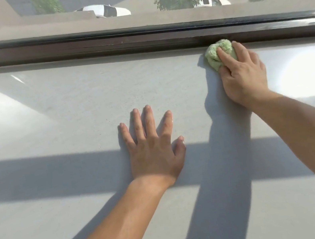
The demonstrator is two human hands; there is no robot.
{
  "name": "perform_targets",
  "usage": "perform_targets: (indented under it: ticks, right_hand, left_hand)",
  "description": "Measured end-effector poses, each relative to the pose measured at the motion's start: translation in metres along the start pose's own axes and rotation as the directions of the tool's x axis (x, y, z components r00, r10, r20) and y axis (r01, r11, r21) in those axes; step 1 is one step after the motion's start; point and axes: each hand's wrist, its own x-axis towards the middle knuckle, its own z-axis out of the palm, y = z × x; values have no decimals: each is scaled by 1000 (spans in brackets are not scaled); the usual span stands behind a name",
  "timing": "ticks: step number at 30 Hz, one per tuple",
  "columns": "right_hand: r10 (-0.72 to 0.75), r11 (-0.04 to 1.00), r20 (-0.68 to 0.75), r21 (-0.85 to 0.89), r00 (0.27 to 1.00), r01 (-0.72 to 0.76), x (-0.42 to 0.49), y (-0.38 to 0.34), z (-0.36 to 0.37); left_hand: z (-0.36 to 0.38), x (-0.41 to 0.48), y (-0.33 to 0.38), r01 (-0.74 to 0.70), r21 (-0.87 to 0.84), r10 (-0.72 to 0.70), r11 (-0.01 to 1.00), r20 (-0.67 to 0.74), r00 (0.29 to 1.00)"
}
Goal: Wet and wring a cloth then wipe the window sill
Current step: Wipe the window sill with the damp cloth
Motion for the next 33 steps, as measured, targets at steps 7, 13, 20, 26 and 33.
perform_targets:
  ticks: [7, 13, 20, 26, 33]
  right_hand:
    - [-325, 945, 73, -6, 943, 326, -39, 1, -5]
    - [-38, 999, 0, 0, 999, 38, -31, -6, -8]
    - [-309, 951, 66, -3, 949, 310, -77, 30, -21]
    - [15, 1000, -5, 4, 1000, -15, -77, 13, -19]
    - [-375, 926, 103, 0, 921, 377, -151, 23, -18]
  left_hand:
    - [-4, 1, 5, 2, -3, -2, 1000, -6, 1000]
    - [-9, 8, 14, 7, 8, -7, 1000, -11, 1000]
    - [-14, 12, 13, 7, -29, -7, 1000, 10, 1000]
    - [-17, -11, 19, -9, -185, 8, 983, -2, 1000]
    - [-11, -54, 33, 15, -259, -26, 966, -39, 999]
